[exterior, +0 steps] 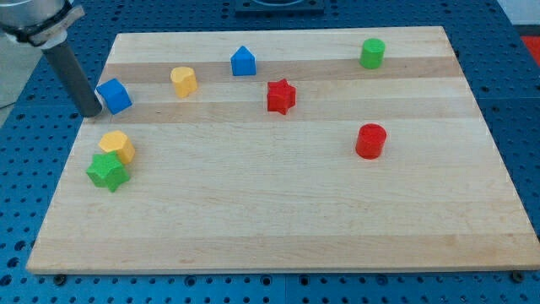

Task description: Place the blue cube towards the bottom left of the yellow heart

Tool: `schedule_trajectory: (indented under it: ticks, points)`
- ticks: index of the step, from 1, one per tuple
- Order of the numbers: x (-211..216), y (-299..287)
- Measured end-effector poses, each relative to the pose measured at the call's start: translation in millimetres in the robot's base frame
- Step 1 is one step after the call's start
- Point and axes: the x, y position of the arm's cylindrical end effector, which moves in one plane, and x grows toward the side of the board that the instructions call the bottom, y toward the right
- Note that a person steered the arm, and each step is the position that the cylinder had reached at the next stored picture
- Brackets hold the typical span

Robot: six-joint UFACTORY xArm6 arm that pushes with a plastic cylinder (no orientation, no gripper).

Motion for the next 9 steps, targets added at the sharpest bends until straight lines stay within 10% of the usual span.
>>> schedule_trajectory:
  ticks: [2, 5, 7, 9]
  points:
    - [2, 70]
    - [-73, 24]
    - [11, 89]
    - [0, 87]
